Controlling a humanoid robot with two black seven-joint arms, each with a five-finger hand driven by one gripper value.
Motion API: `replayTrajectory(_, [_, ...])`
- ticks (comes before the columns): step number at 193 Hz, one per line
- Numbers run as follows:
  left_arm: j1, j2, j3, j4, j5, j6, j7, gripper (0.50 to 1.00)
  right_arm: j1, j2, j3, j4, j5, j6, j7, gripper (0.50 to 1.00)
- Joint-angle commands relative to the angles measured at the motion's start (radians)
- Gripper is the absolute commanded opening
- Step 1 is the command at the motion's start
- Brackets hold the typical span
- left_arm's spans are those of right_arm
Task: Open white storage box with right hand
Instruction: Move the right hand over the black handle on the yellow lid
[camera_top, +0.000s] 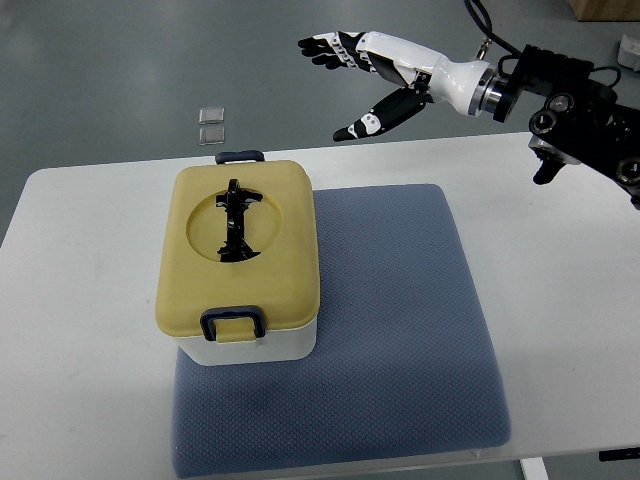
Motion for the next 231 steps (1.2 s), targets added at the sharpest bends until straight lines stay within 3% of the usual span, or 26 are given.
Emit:
replayTrajectory(1, [0.0,0.0,0.0,0.0,0.0,0.0,0.0,1.0,0.08,-0.001,-0.029,0.046,-0.101,0.035,0.004,0.938])
replayTrajectory(25, [0.0,0.0,0.0,0.0,0.0,0.0,0.0,1.0,0.192,0.0,-0.13,0.076,-0.138,0.049,0.02,0.94])
replayTrajectory(47, [0.0,0.0,0.0,0.0,0.0,0.0,0.0,1.0,0.313,0.025,-0.248,0.08,-0.224,0.044,0.077,0.94])
replayTrajectory(77, [0.0,0.0,0.0,0.001,0.0,0.0,0.0,1.0,0.385,0.074,-0.295,0.08,-0.38,0.04,0.112,0.938])
replayTrajectory(123, [0.0,0.0,0.0,0.0,0.0,0.0,0.0,1.0,0.441,0.197,-0.334,0.08,-0.471,0.034,0.122,0.938])
replayTrajectory(155, [0.0,0.0,0.0,0.001,0.0,0.0,0.0,1.0,0.457,0.266,-0.4,0.065,-0.511,-0.041,0.122,0.938])
replayTrajectory(231, [0.0,0.0,0.0,0.0,0.0,0.0,0.0,1.0,0.425,0.295,-0.451,0.008,-0.575,-0.13,0.117,0.938])
